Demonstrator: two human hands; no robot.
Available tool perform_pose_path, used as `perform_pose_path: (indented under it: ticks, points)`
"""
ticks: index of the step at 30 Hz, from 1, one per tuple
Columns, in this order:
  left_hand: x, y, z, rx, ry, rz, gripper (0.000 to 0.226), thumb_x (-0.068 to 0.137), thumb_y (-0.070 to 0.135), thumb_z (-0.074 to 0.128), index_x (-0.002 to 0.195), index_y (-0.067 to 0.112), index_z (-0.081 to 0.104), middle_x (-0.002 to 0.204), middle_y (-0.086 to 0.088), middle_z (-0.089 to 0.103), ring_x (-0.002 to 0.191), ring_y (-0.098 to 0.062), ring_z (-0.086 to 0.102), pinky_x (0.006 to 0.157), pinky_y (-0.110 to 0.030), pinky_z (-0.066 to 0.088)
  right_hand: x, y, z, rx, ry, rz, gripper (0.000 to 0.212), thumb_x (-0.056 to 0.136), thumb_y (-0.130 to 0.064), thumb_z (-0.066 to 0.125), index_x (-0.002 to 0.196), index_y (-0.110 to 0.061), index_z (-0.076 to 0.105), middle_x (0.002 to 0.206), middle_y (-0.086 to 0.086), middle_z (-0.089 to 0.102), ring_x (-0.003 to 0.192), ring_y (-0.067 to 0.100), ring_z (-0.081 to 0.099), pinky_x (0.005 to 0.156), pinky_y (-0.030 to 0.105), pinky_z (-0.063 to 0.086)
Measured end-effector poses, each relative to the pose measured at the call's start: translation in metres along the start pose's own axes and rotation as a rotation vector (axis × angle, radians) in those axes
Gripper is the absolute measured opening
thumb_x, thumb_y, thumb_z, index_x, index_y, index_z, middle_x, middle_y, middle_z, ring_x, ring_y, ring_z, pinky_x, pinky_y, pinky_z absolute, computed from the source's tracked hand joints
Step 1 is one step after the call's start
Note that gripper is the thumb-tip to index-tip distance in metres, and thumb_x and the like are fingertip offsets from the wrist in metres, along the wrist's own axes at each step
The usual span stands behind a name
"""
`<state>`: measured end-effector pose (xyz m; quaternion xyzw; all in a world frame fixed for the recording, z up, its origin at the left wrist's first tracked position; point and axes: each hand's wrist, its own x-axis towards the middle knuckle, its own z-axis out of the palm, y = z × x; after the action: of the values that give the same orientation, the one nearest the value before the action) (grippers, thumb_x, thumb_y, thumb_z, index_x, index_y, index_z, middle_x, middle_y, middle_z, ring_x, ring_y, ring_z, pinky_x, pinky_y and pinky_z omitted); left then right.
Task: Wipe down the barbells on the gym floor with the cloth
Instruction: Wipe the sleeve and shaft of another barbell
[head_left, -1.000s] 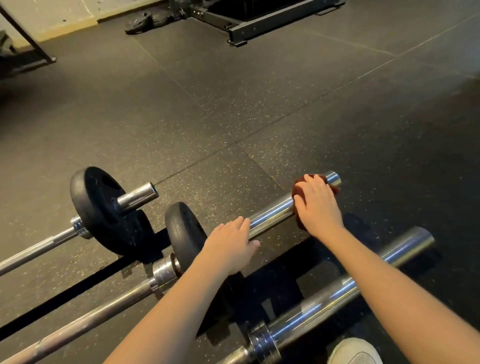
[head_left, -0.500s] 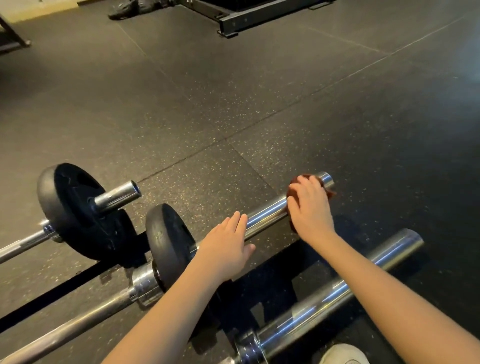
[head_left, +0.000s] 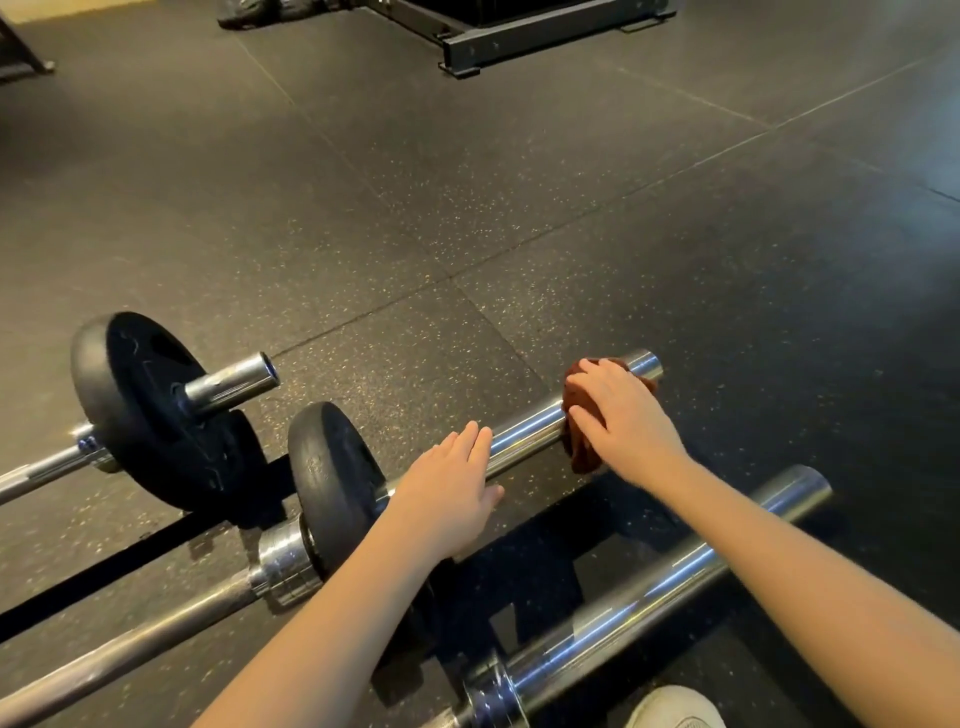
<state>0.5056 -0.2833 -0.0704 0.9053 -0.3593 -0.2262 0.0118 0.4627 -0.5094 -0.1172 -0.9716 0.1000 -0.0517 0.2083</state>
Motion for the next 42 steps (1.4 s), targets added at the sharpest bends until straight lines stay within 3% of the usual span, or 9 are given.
perform_pose_path:
  ticks: [6, 11, 16, 20, 25, 29, 32, 36, 42]
  points:
    - [-0.001, 0.002, -0.002, 0.025, 0.002, 0.010, 0.068, 0.103, 0.037, 0.036, 0.154, 0.012, 0.000, 0.162, -0.005, -0.001, 0.148, -0.023, 0.007, 0.118, -0.034, 0.013, 0.010, -0.007, 0.003, 0.055, 0.129, 0.313, 0.053, 0.100, -0.030, 0.047, 0.148, -0.012, 0.031, 0.153, 0.008, 0.034, 0.144, 0.024, 0.026, 0.119, 0.045, 0.023]
    - [-0.004, -0.002, -0.007, 0.028, -0.020, 0.024, 0.066, 0.103, 0.036, 0.036, 0.154, 0.013, 0.001, 0.162, -0.004, 0.001, 0.148, -0.022, 0.010, 0.119, -0.034, 0.014, -0.001, -0.003, -0.008, -0.043, -0.053, -0.009, 0.053, 0.097, -0.032, 0.053, 0.146, -0.020, 0.037, 0.151, 0.000, 0.039, 0.142, 0.018, 0.029, 0.119, 0.039, 0.021]
    - [-0.012, -0.007, -0.005, 0.085, -0.027, 0.048, 0.069, 0.103, 0.035, 0.039, 0.154, 0.014, -0.001, 0.162, -0.003, -0.003, 0.148, -0.020, 0.007, 0.119, -0.034, 0.013, -0.004, -0.029, 0.008, 0.032, 0.082, 0.227, 0.046, 0.099, -0.032, 0.048, 0.142, -0.018, 0.042, 0.154, 0.003, 0.035, 0.145, 0.023, 0.024, 0.119, 0.047, 0.022]
    - [-0.016, -0.009, -0.005, 0.234, -0.016, 0.050, 0.068, 0.102, 0.035, 0.041, 0.154, 0.012, 0.003, 0.162, -0.006, 0.003, 0.147, -0.022, 0.012, 0.119, -0.036, 0.015, -0.012, -0.037, 0.008, -0.047, -0.049, -0.028, 0.050, 0.098, -0.034, 0.052, 0.146, -0.022, 0.039, 0.153, -0.003, 0.037, 0.145, 0.019, 0.026, 0.119, 0.040, 0.020]
    - [-0.030, -0.014, -0.010, 0.446, 0.187, 0.070, 0.044, 0.101, 0.030, 0.038, 0.139, 0.009, 0.035, 0.137, -0.007, 0.045, 0.127, -0.025, 0.039, 0.110, -0.037, 0.026, -0.004, -0.037, 0.009, 0.022, 0.058, 0.208, 0.045, 0.100, -0.032, 0.046, 0.143, -0.020, 0.042, 0.154, 0.001, 0.034, 0.146, 0.022, 0.022, 0.119, 0.044, 0.021]
    - [-0.045, -0.021, -0.026, 0.439, 0.274, 0.005, 0.044, 0.102, 0.031, 0.033, 0.139, 0.010, 0.038, 0.142, -0.005, 0.044, 0.137, -0.026, 0.030, 0.117, -0.039, 0.015, -0.023, -0.073, 0.036, 0.043, -0.003, -0.019, 0.047, 0.098, -0.032, 0.050, 0.142, -0.021, 0.042, 0.151, -0.003, 0.039, 0.145, 0.021, 0.023, 0.119, 0.044, 0.023]
    - [-0.060, -0.033, -0.032, 0.336, 0.357, -0.078, 0.045, 0.101, 0.034, 0.027, 0.137, 0.014, 0.044, 0.145, 0.000, 0.043, 0.142, -0.022, 0.025, 0.119, -0.038, 0.011, -0.013, -0.062, 0.022, -0.024, -0.067, -0.111, 0.048, 0.097, -0.038, 0.051, 0.142, -0.024, 0.042, 0.149, -0.005, 0.042, 0.143, 0.018, 0.026, 0.117, 0.037, 0.019]
    - [-0.077, -0.056, -0.032, -0.091, 0.525, -0.233, 0.047, 0.102, 0.034, 0.029, 0.142, 0.015, 0.043, 0.153, 0.002, 0.032, 0.146, -0.017, 0.016, 0.119, -0.036, 0.007, -0.019, -0.090, 0.030, 0.045, 0.026, 0.097, 0.043, 0.100, -0.038, 0.045, 0.140, -0.021, 0.045, 0.149, -0.001, 0.041, 0.145, 0.024, 0.022, 0.120, 0.043, 0.017]
    - [-0.086, -0.073, -0.023, -0.480, 0.503, -0.219, 0.053, 0.104, 0.038, 0.026, 0.153, 0.021, 0.018, 0.160, 0.010, 0.011, 0.147, -0.004, 0.003, 0.115, -0.020, 0.002, -0.019, -0.100, 0.035, -0.055, -0.113, -0.206, 0.047, 0.098, -0.046, 0.045, 0.140, -0.026, 0.044, 0.147, -0.006, 0.044, 0.141, 0.020, 0.028, 0.119, 0.039, 0.014]
